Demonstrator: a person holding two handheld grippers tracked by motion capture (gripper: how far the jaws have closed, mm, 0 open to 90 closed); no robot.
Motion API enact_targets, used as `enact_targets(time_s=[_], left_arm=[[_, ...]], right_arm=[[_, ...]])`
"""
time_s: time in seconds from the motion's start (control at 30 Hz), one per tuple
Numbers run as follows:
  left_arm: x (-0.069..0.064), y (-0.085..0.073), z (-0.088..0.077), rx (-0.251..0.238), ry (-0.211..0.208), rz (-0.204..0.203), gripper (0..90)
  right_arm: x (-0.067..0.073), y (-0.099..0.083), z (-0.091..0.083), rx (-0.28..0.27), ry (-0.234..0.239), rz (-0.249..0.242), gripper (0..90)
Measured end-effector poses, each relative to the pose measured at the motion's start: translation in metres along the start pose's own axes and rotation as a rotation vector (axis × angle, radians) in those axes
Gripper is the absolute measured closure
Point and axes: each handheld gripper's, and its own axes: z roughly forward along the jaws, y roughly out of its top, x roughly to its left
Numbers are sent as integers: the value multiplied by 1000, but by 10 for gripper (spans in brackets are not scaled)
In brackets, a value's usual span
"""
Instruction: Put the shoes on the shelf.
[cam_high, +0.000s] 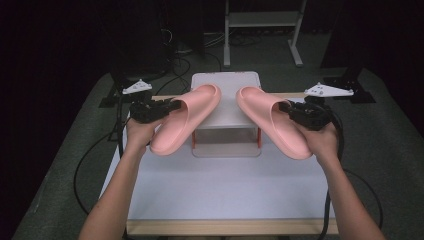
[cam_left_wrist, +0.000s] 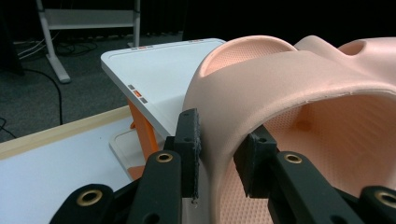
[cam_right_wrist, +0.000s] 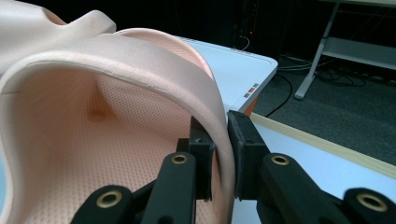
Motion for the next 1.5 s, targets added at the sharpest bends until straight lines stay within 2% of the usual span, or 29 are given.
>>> enact_targets(time_s=[0.43,0.7,0.87,0.9,1.5], left_arm=[[3,6,21,15,17,-12,720],[7,17,31,24,37,-10,720],[10,22,37,27,46,-18,720],[12,23,40,20,43,-31,720],[18,29,52,28,57,-38,719]], right_arm=[[-6,1,16,15,-9,14,800],[-10,8,24,19,-22,22,800],[-14,13,30,21,-31,32,800],[-14,14,31,20,-33,33,800],[-17,19,50,29,-47,61,798]])
